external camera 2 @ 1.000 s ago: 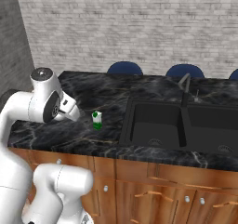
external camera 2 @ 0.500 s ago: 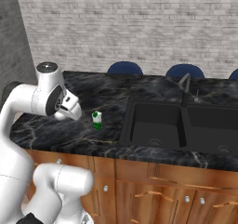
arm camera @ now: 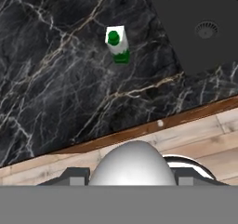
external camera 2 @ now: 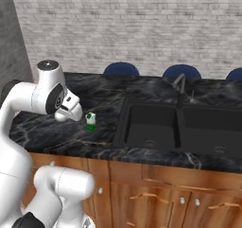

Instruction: Gather the eggs and milk located in the vicinity of the sink area and place them right next to the bowl.

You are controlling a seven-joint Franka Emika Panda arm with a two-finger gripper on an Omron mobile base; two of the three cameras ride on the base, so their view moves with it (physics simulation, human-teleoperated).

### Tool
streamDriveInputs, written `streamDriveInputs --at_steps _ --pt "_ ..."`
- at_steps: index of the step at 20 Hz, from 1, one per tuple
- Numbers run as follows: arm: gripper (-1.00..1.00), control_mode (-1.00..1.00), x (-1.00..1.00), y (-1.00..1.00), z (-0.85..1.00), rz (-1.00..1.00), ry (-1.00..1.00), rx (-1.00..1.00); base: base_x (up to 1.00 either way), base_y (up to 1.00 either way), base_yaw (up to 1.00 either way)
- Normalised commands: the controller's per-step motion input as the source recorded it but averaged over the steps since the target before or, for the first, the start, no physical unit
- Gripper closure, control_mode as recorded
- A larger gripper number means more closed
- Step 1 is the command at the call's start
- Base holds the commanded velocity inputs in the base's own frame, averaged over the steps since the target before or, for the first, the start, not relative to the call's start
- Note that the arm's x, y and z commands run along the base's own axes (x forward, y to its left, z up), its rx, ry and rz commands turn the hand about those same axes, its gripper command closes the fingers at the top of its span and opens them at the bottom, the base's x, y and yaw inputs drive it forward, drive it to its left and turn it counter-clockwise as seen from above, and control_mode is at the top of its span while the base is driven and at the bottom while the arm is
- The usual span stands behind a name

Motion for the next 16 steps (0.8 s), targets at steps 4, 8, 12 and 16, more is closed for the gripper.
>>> streamDriveInputs --at_steps 4,8,12,16 --pt "1.00 1.00 0.00 0.00 0.00 0.00 0.00 0.00 -0.11 -0.59 -0.05" --pt "1.00 1.00 0.00 0.00 0.00 0.00 0.00 0.00 -0.01 -0.64 -0.04" --pt "1.00 1.00 0.00 0.00 0.00 0.00 0.00 0.00 0.00 -0.72 -0.01" --pt "1.00 1.00 0.00 0.00 0.00 0.00 0.00 0.00 0.00 -0.84 0.00"
